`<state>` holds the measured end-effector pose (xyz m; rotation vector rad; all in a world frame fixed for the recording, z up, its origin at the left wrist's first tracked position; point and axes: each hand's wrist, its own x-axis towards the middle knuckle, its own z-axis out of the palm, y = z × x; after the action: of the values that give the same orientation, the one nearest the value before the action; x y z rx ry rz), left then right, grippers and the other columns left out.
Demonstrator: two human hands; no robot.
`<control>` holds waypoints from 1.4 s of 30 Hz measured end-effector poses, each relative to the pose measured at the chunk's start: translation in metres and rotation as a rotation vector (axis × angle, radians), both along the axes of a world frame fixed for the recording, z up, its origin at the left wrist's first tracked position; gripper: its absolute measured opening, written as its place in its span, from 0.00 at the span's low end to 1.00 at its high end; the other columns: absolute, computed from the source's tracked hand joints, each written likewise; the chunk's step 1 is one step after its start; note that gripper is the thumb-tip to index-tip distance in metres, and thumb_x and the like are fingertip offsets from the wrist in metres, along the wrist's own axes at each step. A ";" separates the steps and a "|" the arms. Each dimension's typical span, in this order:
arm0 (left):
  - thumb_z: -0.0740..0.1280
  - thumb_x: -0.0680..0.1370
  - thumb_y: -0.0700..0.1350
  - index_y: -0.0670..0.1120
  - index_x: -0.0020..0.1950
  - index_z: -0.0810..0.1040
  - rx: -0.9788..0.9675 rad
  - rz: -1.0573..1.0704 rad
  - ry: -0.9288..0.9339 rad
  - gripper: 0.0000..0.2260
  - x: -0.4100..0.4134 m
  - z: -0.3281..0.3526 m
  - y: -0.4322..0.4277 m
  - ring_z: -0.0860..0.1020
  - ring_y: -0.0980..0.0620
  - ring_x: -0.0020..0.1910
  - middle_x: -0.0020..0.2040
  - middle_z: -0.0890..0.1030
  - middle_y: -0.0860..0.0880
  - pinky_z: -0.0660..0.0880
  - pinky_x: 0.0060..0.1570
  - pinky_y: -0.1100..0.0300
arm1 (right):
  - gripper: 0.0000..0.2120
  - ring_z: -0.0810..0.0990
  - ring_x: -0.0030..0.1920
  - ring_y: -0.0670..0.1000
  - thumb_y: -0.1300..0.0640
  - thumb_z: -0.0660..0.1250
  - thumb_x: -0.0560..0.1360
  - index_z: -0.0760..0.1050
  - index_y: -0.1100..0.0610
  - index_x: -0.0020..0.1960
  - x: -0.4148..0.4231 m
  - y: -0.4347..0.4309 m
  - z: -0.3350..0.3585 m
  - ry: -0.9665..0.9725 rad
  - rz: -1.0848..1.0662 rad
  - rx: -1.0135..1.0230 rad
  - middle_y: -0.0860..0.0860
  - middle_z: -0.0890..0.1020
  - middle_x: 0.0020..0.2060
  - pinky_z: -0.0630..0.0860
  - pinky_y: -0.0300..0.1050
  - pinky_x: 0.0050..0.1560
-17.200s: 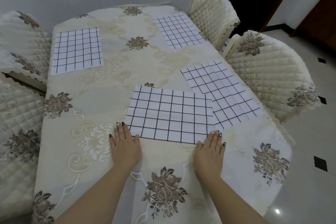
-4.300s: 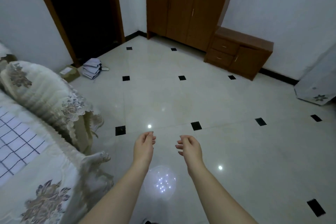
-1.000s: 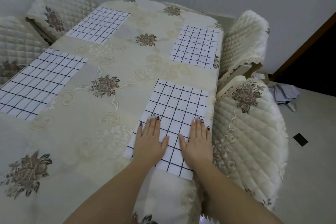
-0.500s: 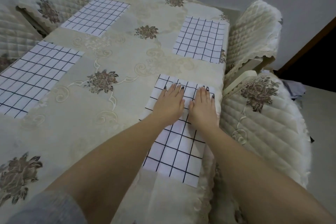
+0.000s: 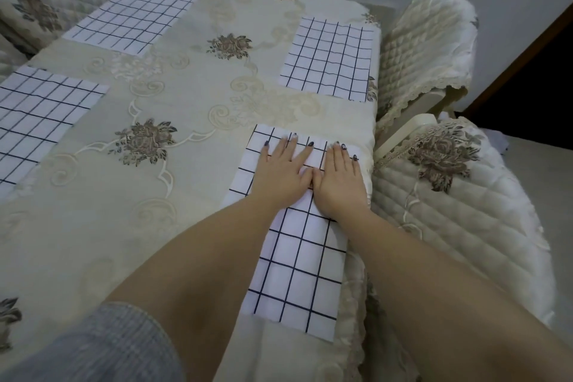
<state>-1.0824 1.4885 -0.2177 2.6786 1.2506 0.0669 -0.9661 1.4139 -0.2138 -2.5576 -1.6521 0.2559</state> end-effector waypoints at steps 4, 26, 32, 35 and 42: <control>0.44 0.77 0.66 0.57 0.79 0.46 -0.014 0.130 0.064 0.31 -0.019 -0.002 0.012 0.43 0.49 0.78 0.80 0.46 0.49 0.40 0.74 0.43 | 0.37 0.42 0.78 0.54 0.37 0.42 0.79 0.40 0.62 0.78 -0.001 -0.002 0.000 -0.006 -0.141 -0.041 0.57 0.44 0.78 0.39 0.51 0.76; 0.49 0.82 0.52 0.53 0.78 0.51 -0.083 0.153 -0.006 0.24 -0.095 0.033 -0.134 0.44 0.47 0.78 0.80 0.50 0.48 0.41 0.74 0.42 | 0.27 0.41 0.78 0.51 0.50 0.43 0.82 0.43 0.58 0.78 -0.115 -0.114 0.024 0.083 0.027 0.005 0.53 0.44 0.78 0.36 0.51 0.76; 0.47 0.82 0.54 0.51 0.79 0.49 -0.113 0.346 0.009 0.25 -0.109 0.020 -0.177 0.42 0.45 0.78 0.80 0.48 0.46 0.42 0.74 0.41 | 0.34 0.42 0.78 0.52 0.46 0.30 0.75 0.45 0.59 0.78 -0.135 -0.145 0.011 0.051 0.042 0.005 0.54 0.46 0.78 0.33 0.50 0.74; 0.47 0.82 0.55 0.50 0.79 0.48 -0.101 0.377 0.022 0.26 -0.113 0.014 -0.181 0.42 0.45 0.78 0.80 0.48 0.45 0.41 0.74 0.42 | 0.34 0.43 0.78 0.52 0.45 0.31 0.76 0.45 0.59 0.78 -0.136 -0.149 0.008 0.058 0.039 -0.010 0.54 0.47 0.78 0.35 0.51 0.75; 0.43 0.79 0.62 0.46 0.79 0.44 -0.068 0.434 0.041 0.33 -0.124 0.004 -0.180 0.43 0.45 0.78 0.79 0.47 0.42 0.40 0.75 0.45 | 0.34 0.39 0.78 0.52 0.41 0.42 0.80 0.39 0.59 0.78 -0.128 -0.155 0.010 0.081 -0.007 -0.048 0.54 0.42 0.78 0.35 0.52 0.76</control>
<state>-1.2067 1.3083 -0.2138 2.3160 1.7896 0.0274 -1.0939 1.2590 -0.2035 -2.5503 -1.6282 0.3977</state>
